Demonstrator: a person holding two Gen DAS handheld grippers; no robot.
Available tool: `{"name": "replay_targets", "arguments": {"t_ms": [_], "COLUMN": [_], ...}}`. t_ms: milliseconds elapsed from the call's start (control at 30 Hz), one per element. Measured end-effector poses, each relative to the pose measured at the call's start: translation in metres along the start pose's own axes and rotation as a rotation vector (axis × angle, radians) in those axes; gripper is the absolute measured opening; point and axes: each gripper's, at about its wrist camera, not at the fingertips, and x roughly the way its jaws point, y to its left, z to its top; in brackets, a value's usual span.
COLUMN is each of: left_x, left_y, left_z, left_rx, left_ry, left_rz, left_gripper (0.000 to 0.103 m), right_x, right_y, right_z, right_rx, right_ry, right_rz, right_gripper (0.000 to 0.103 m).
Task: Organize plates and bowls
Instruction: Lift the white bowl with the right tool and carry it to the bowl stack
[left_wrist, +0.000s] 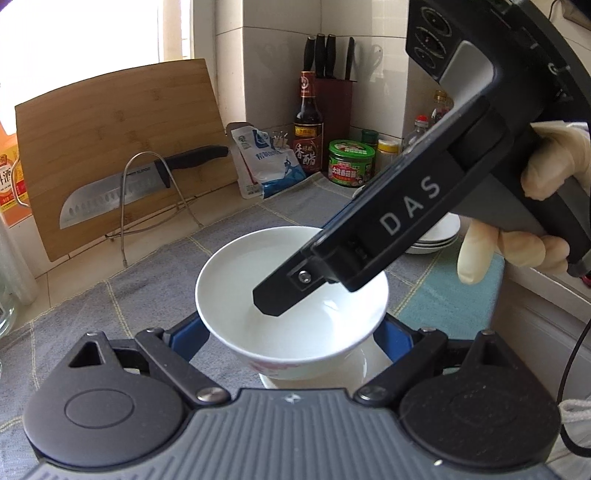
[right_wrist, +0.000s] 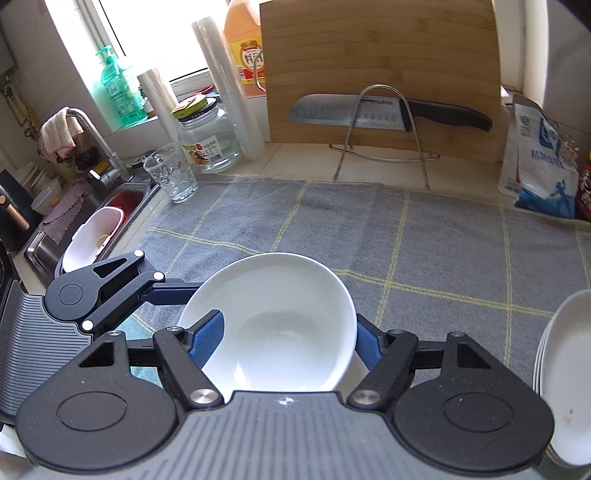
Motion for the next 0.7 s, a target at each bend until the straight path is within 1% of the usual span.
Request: {"name": "replay_targets", "arguments": {"t_ms": [267,533,700], "left_x": [0.009,0.013,0.016], "left_y": [-0.008,-0.009,-0.008], "left_z": [-0.005,-0.008,-0.009], "left_rx": [0.008,-0.003,-0.010], "left_ry": [0.036,0.063,0.076], "left_rz": [-0.030,-0.046,-0.060], "left_gripper": [0.094,0.094,0.094], "right_x": [0.002,0.006,0.011], "right_y": [-0.009,-0.012,-0.013], "right_z": [-0.014,-0.020,-0.024], "right_rx": [0.038,0.047,0.044], "right_ry": [0.017,0.032,0.042], "right_rz": [-0.012,-0.010,-0.024], "right_gripper": [0.079,0.079,0.079]}}
